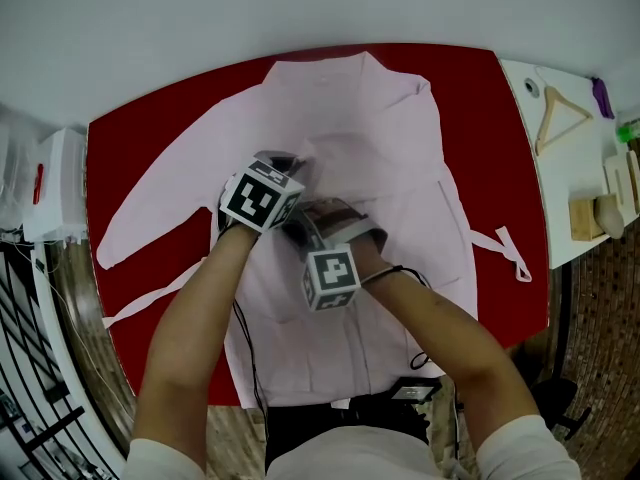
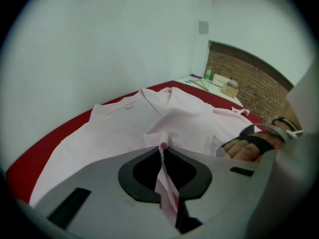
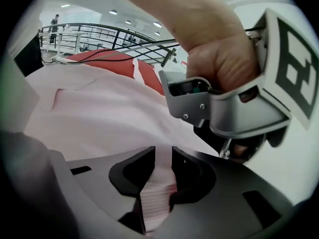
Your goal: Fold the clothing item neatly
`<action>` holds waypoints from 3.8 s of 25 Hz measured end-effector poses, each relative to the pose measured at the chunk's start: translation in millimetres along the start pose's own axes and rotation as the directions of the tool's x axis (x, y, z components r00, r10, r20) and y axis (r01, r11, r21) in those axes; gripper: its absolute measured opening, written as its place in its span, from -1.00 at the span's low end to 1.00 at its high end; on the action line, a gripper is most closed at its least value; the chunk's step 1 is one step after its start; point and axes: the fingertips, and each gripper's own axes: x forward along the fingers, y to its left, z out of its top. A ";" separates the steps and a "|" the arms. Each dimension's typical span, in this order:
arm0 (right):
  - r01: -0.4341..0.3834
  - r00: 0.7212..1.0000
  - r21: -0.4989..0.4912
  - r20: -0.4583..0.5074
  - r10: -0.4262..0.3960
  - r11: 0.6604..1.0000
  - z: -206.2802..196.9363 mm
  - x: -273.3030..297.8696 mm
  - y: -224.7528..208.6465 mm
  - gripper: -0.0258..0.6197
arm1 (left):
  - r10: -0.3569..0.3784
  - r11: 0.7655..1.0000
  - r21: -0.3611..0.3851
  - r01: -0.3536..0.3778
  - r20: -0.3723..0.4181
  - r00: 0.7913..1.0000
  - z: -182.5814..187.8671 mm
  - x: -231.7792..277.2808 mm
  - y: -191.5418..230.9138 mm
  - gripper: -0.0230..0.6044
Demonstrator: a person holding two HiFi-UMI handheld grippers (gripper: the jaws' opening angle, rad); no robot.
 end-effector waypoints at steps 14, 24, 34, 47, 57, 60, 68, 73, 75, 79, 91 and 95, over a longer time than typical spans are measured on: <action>0.028 0.995 0.162 0.090 -0.043 0.986 -1.3 -37.2 -10.5 -0.59 | -0.091 0.837 -0.517 0.179 0.193 0.977 -31.8 -46.3 64.9 -0.87; 0.308 0.949 0.524 -0.106 -0.298 0.794 -125.9 -93.7 -110.5 -0.59 | -0.002 0.915 -0.388 0.109 0.266 0.964 -16.9 -84.4 51.9 -0.43; 0.475 0.880 0.800 -0.423 -0.217 0.366 -307.2 -132.9 -110.7 -0.85 | -0.216 0.958 -0.189 0.217 0.028 0.976 -42.4 -25.4 -30.9 -0.44; 0.444 0.895 0.838 -0.392 -0.214 0.318 -318.5 -136.7 -115.1 -0.85 | -0.364 0.908 -0.269 0.321 -0.124 0.923 -86.9 -28.3 -50.8 -0.53; 0.493 0.867 0.805 -0.419 -0.271 0.330 -311.9 -149.5 -124.9 -0.85 | -0.381 0.894 -0.221 0.390 0.084 0.921 -24.0 -65.9 -35.4 -0.53; 0.481 0.868 0.770 -0.352 -0.350 0.419 -259.8 -152.9 -136.6 -0.85 | -0.325 0.911 -0.221 0.348 0.136 0.936 12.4 -51.2 -7.1 -0.53; -0.094 0.981 0.647 0.188 -0.039 0.757 -6.8 -33.5 -35.6 -0.85 | -0.302 0.937 -0.218 0.274 -0.106 0.947 -3.5 11.7 8.0 -0.69; -0.136 0.990 0.676 0.121 0.072 0.724 -8.1 -0.9 -12.6 -0.85 | -0.279 0.925 -0.300 0.231 -0.129 0.952 -16.0 13.3 28.1 -0.72; -0.148 0.989 0.666 0.104 0.106 0.731 -8.9 -1.2 -5.1 -0.86 | -0.267 0.926 -0.313 0.213 -0.142 0.953 -22.1 14.3 33.7 -0.72; -0.191 0.981 0.682 0.101 0.168 0.706 -8.3 -4.0 6.2 -0.87 | -0.261 0.921 -0.334 0.201 -0.145 0.955 -30.0 15.2 40.6 -0.72; -0.183 0.982 0.760 0.176 0.074 0.624 -5.9 -12.7 -31.0 -0.87 | -0.295 0.879 -0.408 0.248 -0.058 0.954 -30.5 -4.5 53.9 -0.79; -0.146 0.988 0.737 0.081 0.129 0.660 -21.9 0.1 -12.0 -0.87 | -0.313 0.905 -0.334 0.264 -0.103 0.944 -37.1 -9.7 45.4 -0.87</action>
